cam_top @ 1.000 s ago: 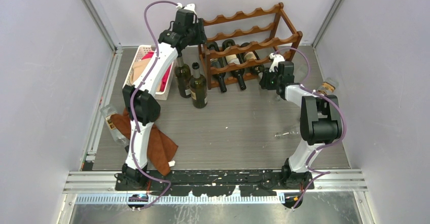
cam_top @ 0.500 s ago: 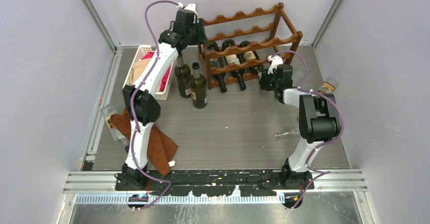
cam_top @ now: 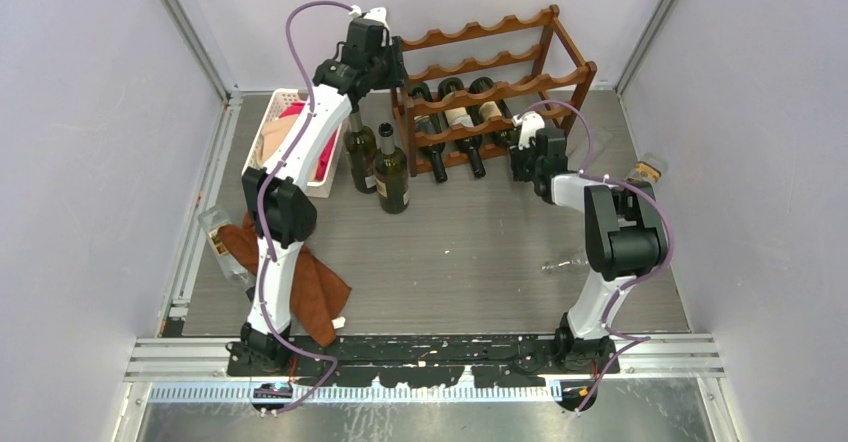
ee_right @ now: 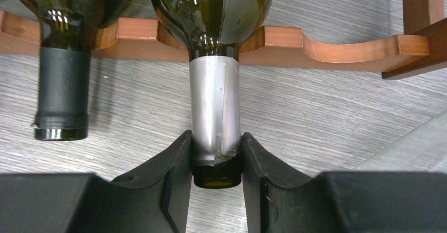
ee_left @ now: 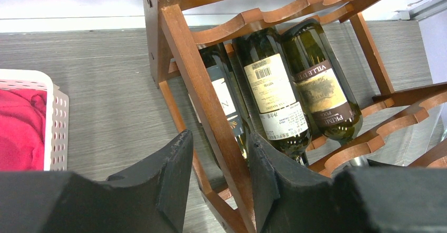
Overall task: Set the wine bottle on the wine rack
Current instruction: Place the wine bottle in the wine rack.
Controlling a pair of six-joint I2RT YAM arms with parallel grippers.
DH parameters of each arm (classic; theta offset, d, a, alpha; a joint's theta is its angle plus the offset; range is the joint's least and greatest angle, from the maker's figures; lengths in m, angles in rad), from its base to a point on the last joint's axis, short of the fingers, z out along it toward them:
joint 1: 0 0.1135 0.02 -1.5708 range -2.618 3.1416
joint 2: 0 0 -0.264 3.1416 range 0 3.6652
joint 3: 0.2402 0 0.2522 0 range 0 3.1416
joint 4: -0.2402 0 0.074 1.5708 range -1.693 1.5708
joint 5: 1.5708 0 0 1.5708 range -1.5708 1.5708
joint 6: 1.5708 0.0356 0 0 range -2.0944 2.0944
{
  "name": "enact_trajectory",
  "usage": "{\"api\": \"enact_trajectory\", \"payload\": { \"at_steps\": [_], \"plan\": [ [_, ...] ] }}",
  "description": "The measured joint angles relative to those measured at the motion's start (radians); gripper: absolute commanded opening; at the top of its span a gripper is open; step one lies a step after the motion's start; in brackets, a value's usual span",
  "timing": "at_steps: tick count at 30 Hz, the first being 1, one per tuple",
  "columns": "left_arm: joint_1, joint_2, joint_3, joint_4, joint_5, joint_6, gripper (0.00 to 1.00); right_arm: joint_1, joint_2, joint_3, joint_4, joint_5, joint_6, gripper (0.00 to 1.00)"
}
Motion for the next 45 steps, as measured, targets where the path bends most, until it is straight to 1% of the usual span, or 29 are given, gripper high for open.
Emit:
{"api": "enact_trajectory", "payload": {
  "at_steps": [9, 18, 26, 29, 41, 45],
  "plan": [
    [0.000, 0.000, -0.017, 0.022, 0.001, 0.000, 0.43, 0.009, 0.056, 0.066, -0.071, 0.034, -0.050, 0.01],
    [0.000, 0.000, -0.020, 0.026, 0.002, 0.002, 0.43, 0.014, 0.128, 0.163, -0.150, 0.051, -0.031, 0.01],
    [0.000, 0.000, -0.023, 0.030, 0.003, 0.003, 0.43, 0.020, 0.139, 0.199, -0.202, 0.056, 0.010, 0.03],
    [0.000, 0.000, -0.023, 0.031, 0.003, 0.004, 0.43, 0.021, 0.141, 0.203, -0.206, 0.054, 0.026, 0.05],
    [0.000, 0.000, -0.026, 0.034, 0.008, 0.008, 0.43, 0.021, 0.146, 0.203, -0.185, 0.027, 0.089, 0.06],
    [0.000, 0.000, -0.026, 0.035, 0.008, 0.008, 0.43, 0.021, 0.151, 0.203, -0.169, 0.024, 0.103, 0.09]
  ]
}}
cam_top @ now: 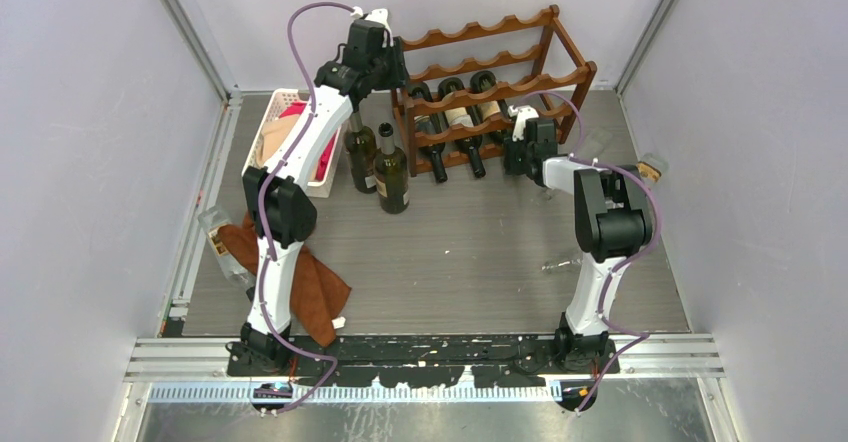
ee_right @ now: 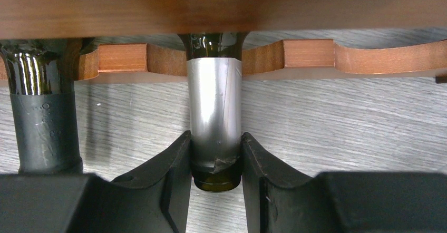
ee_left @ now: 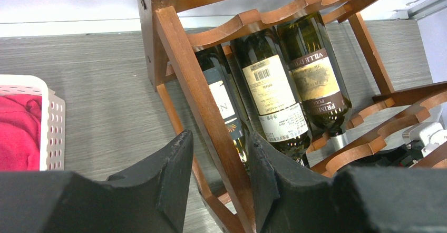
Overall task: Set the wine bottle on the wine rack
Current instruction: Place the wine bottle in the wine rack.
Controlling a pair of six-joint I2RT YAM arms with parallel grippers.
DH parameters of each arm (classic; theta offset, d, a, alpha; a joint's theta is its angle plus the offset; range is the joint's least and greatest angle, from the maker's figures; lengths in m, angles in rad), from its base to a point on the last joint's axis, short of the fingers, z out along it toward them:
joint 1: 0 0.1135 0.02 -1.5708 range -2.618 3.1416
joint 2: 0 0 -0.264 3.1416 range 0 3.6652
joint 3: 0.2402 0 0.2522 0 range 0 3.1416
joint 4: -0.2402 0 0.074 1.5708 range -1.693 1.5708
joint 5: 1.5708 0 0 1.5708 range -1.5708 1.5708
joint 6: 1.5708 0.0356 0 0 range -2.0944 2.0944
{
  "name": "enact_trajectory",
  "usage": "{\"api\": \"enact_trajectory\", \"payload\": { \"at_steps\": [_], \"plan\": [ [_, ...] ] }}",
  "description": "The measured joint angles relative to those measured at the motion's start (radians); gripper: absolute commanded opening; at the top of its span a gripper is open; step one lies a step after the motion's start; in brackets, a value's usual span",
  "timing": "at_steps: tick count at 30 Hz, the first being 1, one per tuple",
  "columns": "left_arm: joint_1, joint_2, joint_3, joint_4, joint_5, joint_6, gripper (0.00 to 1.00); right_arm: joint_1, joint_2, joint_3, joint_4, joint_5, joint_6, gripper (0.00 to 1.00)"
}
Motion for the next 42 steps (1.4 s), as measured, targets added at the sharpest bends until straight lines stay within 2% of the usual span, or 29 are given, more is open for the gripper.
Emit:
{"api": "enact_trajectory", "payload": {
  "at_steps": [5, 11, 16, 20, 31, 42],
  "plan": [
    [0.000, -0.004, -0.006, 0.004, 0.000, 0.003, 0.45, 0.000, 0.013, 0.013, 0.012, -0.003, 0.004, 0.20],
    [0.000, -0.011, -0.019, 0.010, 0.000, 0.013, 0.48, 0.000, 0.031, 0.032, 0.020, -0.003, 0.003, 0.40],
    [0.000, -0.014, -0.026, 0.006, 0.000, 0.017, 0.58, 0.000, 0.037, 0.039, 0.025, -0.005, 0.000, 0.61],
    [0.000, -0.015, -0.031, -0.005, 0.000, 0.017, 0.64, 0.000, 0.037, 0.039, 0.023, -0.009, -0.008, 0.71],
    [0.000, -0.055, -0.037, -0.006, 0.011, -0.003, 0.72, -0.013, -0.008, 0.013, -0.049, -0.047, -0.027, 0.91],
    [0.000, -0.172, -0.078, 0.026, 0.036, -0.015, 0.77, -0.054, -0.177, -0.005, -0.249, -0.142, -0.090, 0.94]
  ]
}}
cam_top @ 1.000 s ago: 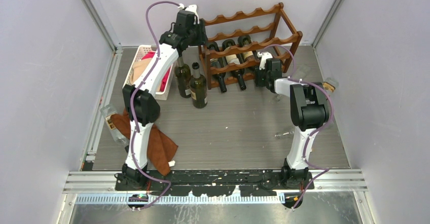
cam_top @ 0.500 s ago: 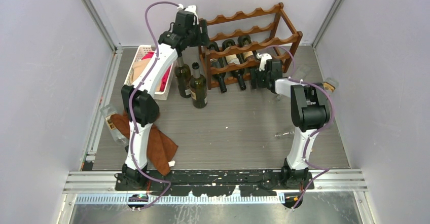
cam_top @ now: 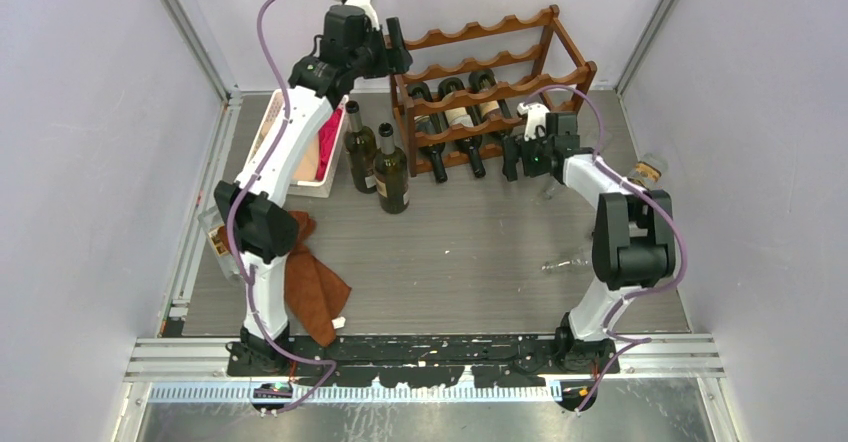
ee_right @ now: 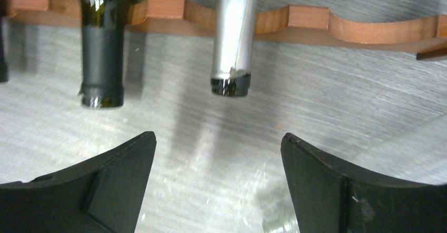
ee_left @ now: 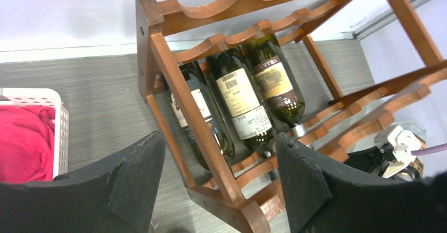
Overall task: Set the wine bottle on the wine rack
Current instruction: Place the wine bottle in the wine rack, then adjust the wine rack at the center of the board.
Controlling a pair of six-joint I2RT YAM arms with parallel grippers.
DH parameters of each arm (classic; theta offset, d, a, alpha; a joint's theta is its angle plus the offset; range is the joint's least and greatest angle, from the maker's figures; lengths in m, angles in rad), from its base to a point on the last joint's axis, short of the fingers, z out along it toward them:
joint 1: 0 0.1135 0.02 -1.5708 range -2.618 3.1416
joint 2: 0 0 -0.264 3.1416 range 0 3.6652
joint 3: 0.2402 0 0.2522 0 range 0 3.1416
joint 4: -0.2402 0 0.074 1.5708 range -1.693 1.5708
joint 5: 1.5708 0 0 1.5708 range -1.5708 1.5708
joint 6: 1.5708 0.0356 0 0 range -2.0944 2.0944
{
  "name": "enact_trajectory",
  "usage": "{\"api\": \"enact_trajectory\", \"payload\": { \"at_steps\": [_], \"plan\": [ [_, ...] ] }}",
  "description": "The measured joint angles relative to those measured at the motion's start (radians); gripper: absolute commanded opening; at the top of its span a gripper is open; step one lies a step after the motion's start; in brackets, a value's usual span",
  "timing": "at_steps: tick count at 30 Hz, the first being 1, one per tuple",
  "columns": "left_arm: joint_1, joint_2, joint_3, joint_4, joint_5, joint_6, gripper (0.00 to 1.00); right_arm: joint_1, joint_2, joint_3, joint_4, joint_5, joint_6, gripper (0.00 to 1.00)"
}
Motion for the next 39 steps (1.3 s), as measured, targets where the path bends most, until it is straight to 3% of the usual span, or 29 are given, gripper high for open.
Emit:
{"api": "enact_trajectory", "payload": {
  "at_steps": [9, 14, 22, 31, 39],
  "plan": [
    [0.012, -0.187, -0.180, 0.094, 0.079, 0.006, 0.86, -0.054, -0.263, -0.006, -0.292, -0.179, -0.128, 0.93],
    [0.049, -0.327, -0.344, 0.194, 0.161, -0.024, 0.89, -0.175, -0.351, 0.107, -0.455, -0.312, -0.148, 0.94],
    [0.129, -0.552, -0.677, 0.370, 0.278, -0.152, 0.92, -0.329, -0.433, 0.264, -0.462, -0.428, 0.037, 1.00],
    [0.211, -0.802, -0.949, 0.463, 0.341, -0.246, 0.95, -0.387, -0.397, 0.450, -0.430, -0.398, 0.220, 1.00],
    [0.221, -1.125, -1.250, 0.509, 0.301, -0.290, 0.97, -0.408, -0.175, 0.675, -0.430, -0.400, 0.312, 1.00]
  ]
}}
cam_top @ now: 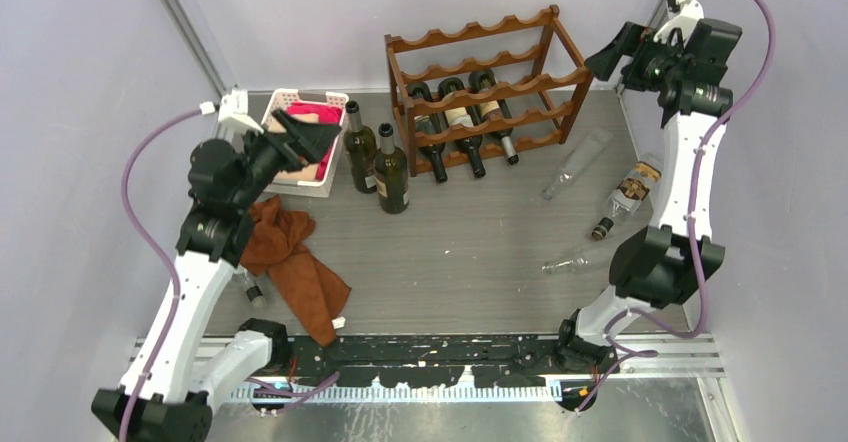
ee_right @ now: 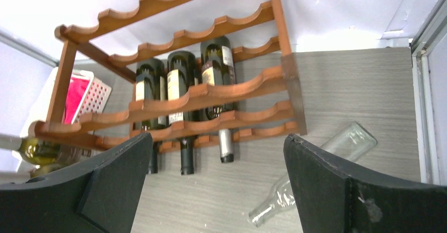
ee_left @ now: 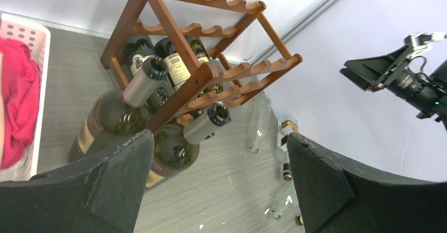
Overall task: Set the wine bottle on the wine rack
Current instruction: Adjust the wine rack at the center of the board.
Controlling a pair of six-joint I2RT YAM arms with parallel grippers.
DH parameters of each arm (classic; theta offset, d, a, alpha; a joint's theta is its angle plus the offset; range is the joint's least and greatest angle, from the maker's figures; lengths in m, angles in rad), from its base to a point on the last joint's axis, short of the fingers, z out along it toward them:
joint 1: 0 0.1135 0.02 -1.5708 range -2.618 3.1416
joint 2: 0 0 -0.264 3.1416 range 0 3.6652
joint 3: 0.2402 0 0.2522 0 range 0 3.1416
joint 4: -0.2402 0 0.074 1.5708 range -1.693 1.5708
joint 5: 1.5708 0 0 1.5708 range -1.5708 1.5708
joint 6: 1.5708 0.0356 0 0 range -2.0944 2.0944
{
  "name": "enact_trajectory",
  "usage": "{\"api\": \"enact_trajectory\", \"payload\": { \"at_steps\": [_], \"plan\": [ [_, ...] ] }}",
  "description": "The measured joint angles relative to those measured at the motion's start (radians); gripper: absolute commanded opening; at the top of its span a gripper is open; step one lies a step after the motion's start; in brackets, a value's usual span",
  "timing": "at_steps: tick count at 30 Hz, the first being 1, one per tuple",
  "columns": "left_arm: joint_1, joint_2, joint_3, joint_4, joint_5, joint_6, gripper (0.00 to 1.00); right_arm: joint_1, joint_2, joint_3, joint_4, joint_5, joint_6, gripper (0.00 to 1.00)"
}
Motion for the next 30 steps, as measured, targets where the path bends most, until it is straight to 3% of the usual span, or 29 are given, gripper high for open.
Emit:
{"api": "enact_trajectory", "payload": {
  "at_steps": [5, 13, 30],
  "plan": [
    [0.001, -0.171, -0.217, 0.024, -0.078, -0.054, 0.98, -0.003, 0.184, 0.183, -0.034, -0.001, 0.037, 1.00],
    [0.001, -0.230, -0.319, 0.024, -0.177, -0.103, 0.97, -0.001, 0.393, 0.331, -0.074, -0.010, 0.077, 1.00],
    [0.002, -0.130, -0.326, 0.127, -0.183, -0.158, 0.96, 0.027, 0.547, 0.436, -0.077, -0.011, 0.102, 0.57]
  ]
}}
